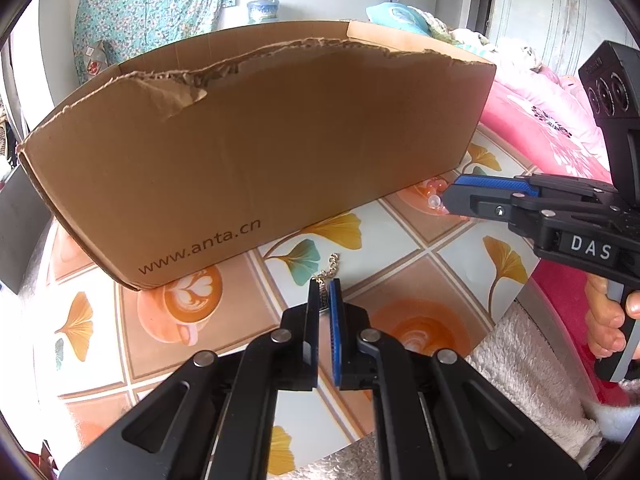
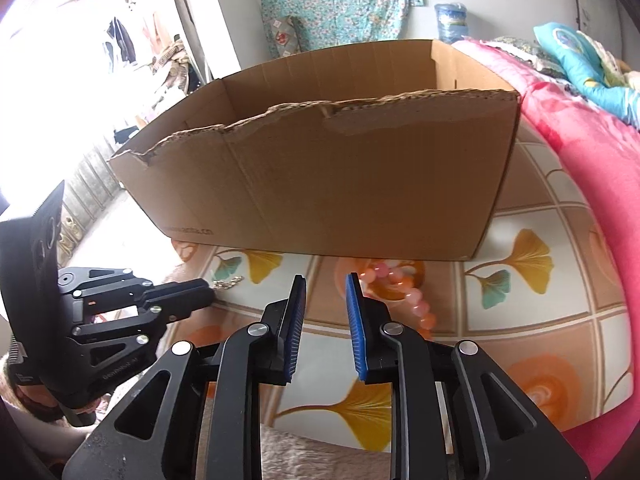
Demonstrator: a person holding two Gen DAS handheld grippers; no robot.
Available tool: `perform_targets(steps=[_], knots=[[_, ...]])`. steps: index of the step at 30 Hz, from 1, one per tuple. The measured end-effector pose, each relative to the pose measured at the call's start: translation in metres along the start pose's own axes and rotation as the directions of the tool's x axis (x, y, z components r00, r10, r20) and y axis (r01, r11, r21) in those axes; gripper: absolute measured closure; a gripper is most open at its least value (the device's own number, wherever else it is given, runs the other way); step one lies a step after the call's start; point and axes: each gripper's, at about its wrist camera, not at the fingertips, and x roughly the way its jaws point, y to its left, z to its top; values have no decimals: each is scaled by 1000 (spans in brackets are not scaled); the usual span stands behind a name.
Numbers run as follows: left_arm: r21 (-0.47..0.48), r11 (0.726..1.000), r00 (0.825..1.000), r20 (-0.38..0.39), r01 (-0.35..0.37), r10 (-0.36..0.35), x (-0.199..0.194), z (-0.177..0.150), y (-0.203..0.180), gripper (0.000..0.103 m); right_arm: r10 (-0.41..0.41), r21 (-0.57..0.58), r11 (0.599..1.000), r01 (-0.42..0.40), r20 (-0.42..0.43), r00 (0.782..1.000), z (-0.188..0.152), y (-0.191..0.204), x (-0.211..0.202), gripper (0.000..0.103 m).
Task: Organize jewelry
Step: 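Close the right gripper on the pink bead bracelet while the left gripper holds the charm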
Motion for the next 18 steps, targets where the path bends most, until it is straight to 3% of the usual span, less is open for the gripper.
perform_targets(steps=[18], knots=[[-30,999,999,-40,11,-12,2,9,7,99,-93,-86,993,86,-81,992,8,-2,28,84]])
